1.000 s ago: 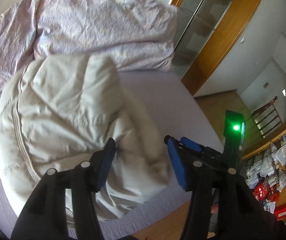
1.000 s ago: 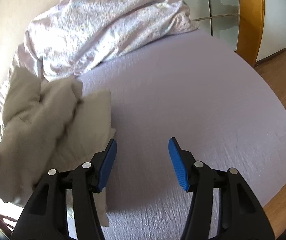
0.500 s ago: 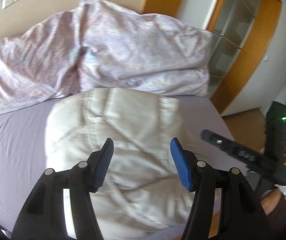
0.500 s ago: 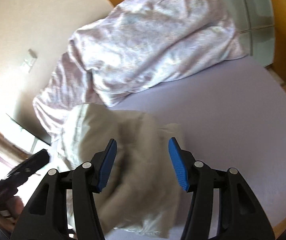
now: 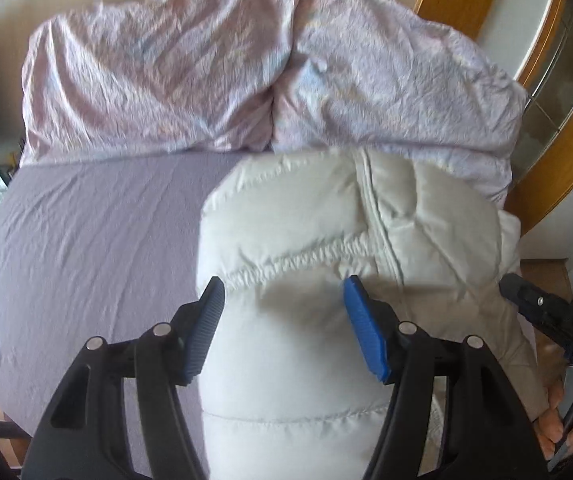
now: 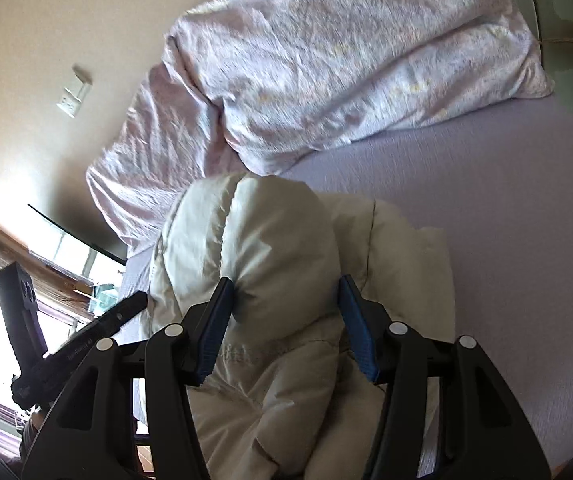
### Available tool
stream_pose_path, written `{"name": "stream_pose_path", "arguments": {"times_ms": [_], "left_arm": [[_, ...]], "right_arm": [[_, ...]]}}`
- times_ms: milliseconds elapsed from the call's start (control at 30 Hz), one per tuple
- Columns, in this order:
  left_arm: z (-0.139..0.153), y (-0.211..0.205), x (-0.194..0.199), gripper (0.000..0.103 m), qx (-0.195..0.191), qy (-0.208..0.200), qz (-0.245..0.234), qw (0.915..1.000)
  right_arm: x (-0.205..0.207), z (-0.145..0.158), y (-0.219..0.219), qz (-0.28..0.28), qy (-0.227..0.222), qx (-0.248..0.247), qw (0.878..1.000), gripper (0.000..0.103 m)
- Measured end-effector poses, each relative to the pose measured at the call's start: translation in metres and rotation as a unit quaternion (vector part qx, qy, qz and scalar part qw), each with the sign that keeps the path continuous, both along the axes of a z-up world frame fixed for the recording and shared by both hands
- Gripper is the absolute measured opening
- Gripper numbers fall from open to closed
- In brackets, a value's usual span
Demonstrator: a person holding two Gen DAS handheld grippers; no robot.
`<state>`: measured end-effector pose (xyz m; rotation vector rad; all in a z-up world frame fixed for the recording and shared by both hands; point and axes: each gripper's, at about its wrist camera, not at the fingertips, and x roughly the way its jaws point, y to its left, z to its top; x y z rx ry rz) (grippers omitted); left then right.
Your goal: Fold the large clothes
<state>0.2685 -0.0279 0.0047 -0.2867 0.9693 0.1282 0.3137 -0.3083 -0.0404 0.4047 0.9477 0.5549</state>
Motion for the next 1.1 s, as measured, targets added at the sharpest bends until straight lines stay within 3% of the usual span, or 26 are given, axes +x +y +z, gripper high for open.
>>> {"name": "stream_pose_path", "arguments": {"times_ms": [33, 100, 167, 300, 500, 767, 833, 867, 1000, 1100], "left_arm": [[-0.003, -0.001, 0.0, 0.062, -0.002, 0.0, 0.0, 1.0], [-0.009, -0.005, 0.0, 0.06, -0.013, 0.0, -0.005, 0.9999], [-0.014, -0.014, -0.001, 0.06, -0.021, 0.003, -0.018, 0.9996], [-0.017, -0.037, 0.001, 0.06, -0.01, 0.002, -0.052, 0.9986], [-0.005, -0.053, 0.005, 0.062, 0.004, -0.011, -0.075, 0.9971], [0.002, -0.034, 0.016, 0.065, 0.042, -0.026, -0.046, 0.9977], [-0.001, -0.031, 0.017, 0.065, 0.048, -0.025, -0.047, 0.9975], [-0.004, -0.03, 0.018, 0.065, 0.051, -0.023, -0.048, 0.9973], [-0.017, -0.027, 0.023, 0.068, 0.066, -0.023, -0.044, 0.9966], [-0.024, -0.028, 0.025, 0.069, 0.07, -0.03, -0.041, 0.9963]], "right_arm": [[-0.001, -0.001, -0.001, 0.0, 0.001, 0.003, 1.0, 0.055], [-0.004, -0.004, -0.002, 0.001, -0.003, 0.001, 1.0, 0.037], [-0.006, -0.009, -0.005, -0.008, -0.005, -0.02, 1.0, 0.027], [-0.006, -0.028, -0.024, -0.046, 0.023, -0.025, 0.998, 0.018], [-0.001, -0.054, -0.034, -0.071, 0.058, -0.046, 0.995, 0.017], [0.006, -0.071, -0.03, -0.072, 0.072, -0.079, 0.992, 0.018], [0.001, -0.061, -0.032, -0.077, 0.058, -0.089, 0.991, 0.023], [-0.003, -0.052, -0.033, -0.085, 0.044, -0.099, 0.99, 0.033], [-0.014, -0.017, -0.031, -0.1, -0.038, -0.112, 0.988, 0.036], [-0.013, -0.005, -0.019, -0.092, -0.069, -0.106, 0.988, 0.036]]}}
